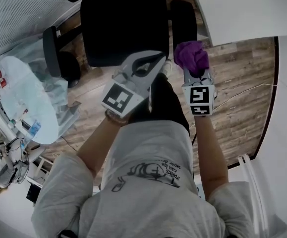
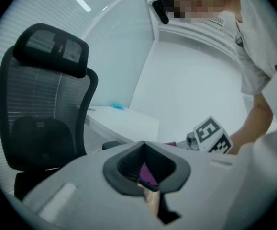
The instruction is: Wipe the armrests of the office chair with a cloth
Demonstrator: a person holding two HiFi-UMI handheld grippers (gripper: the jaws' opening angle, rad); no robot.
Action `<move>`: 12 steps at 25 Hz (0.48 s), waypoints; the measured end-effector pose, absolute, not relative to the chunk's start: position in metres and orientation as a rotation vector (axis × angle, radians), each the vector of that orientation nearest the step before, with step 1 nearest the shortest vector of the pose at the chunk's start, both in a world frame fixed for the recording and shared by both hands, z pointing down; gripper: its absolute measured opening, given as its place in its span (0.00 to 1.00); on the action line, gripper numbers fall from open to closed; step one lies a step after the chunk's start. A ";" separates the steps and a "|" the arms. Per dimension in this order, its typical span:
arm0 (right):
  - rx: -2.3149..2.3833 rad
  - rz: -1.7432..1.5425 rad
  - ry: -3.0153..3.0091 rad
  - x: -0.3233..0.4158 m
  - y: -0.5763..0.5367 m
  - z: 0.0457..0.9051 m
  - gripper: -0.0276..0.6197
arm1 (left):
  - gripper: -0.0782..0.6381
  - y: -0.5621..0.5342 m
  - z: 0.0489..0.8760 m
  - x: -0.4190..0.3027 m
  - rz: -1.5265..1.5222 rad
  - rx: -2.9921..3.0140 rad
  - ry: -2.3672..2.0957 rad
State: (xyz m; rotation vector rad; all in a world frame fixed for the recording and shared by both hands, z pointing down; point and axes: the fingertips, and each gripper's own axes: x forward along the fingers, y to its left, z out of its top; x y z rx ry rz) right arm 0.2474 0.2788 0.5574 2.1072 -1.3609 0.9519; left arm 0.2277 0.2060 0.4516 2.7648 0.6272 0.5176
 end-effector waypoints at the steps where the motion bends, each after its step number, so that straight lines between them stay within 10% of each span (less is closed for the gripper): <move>1: 2.133 0.926 -1.361 0.250 0.278 0.548 0.09 | 0.11 0.204 0.445 0.229 0.509 2.769 0.622; 12: 2.367 0.715 -1.399 0.266 0.285 0.415 0.09 | 0.11 0.198 0.344 0.237 0.380 2.853 0.629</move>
